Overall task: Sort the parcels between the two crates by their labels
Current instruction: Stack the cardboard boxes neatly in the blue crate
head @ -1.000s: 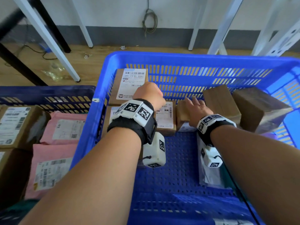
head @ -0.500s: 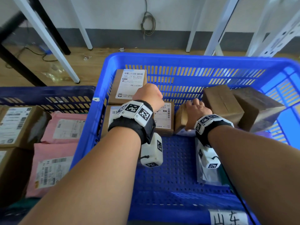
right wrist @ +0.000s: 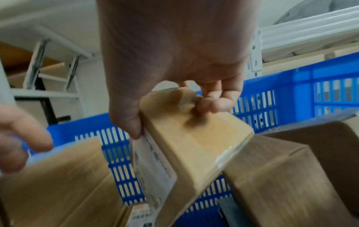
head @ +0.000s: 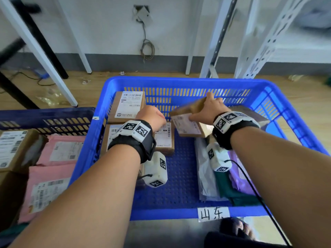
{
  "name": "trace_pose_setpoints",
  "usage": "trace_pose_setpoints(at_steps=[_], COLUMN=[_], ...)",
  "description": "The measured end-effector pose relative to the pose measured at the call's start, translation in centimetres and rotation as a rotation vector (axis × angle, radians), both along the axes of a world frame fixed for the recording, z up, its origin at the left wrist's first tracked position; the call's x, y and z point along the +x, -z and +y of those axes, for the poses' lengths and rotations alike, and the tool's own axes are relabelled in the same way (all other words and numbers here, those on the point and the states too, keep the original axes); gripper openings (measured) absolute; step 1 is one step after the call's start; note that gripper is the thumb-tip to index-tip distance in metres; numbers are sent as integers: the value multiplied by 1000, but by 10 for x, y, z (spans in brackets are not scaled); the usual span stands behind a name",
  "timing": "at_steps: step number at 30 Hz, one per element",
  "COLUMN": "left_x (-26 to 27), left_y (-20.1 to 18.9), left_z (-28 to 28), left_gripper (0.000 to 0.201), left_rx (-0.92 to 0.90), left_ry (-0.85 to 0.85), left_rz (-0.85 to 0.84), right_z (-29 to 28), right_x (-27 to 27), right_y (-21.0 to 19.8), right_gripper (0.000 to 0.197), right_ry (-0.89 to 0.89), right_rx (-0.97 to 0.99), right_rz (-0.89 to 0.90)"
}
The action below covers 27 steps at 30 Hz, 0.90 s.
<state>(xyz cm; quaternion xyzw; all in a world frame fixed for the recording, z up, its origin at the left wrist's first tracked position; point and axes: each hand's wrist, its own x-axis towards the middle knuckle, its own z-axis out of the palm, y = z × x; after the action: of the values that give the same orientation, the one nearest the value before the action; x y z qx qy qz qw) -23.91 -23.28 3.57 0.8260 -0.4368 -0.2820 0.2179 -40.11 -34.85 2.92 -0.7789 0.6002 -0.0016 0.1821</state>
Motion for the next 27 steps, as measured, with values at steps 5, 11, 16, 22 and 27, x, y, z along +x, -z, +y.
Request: trace_pose_setpoints(at_steps=[5,11,16,22,27], left_x=[-4,-16,-18,-21,-12], left_y=[8,10,14,11,11], left_z=[0,-5,-8,-14,-14], left_gripper=[29,70,75,61,32], left_rx=[24,70,49,-38,-37], left_ry=[-161,-284,-339,-267,-263], left_rz=[274,610,784,884,843], right_z=[-3,8,10,8,8], right_x=[-3,-14,-22,-23,-25], right_y=[-14,-19,-19,-11,-2], right_gripper=[111,49,61,64,55], right_ry=[297,516,489,383,293], right_rx=[159,645,839,874,910], right_rz=[-308,-854,-1017,-970,-850])
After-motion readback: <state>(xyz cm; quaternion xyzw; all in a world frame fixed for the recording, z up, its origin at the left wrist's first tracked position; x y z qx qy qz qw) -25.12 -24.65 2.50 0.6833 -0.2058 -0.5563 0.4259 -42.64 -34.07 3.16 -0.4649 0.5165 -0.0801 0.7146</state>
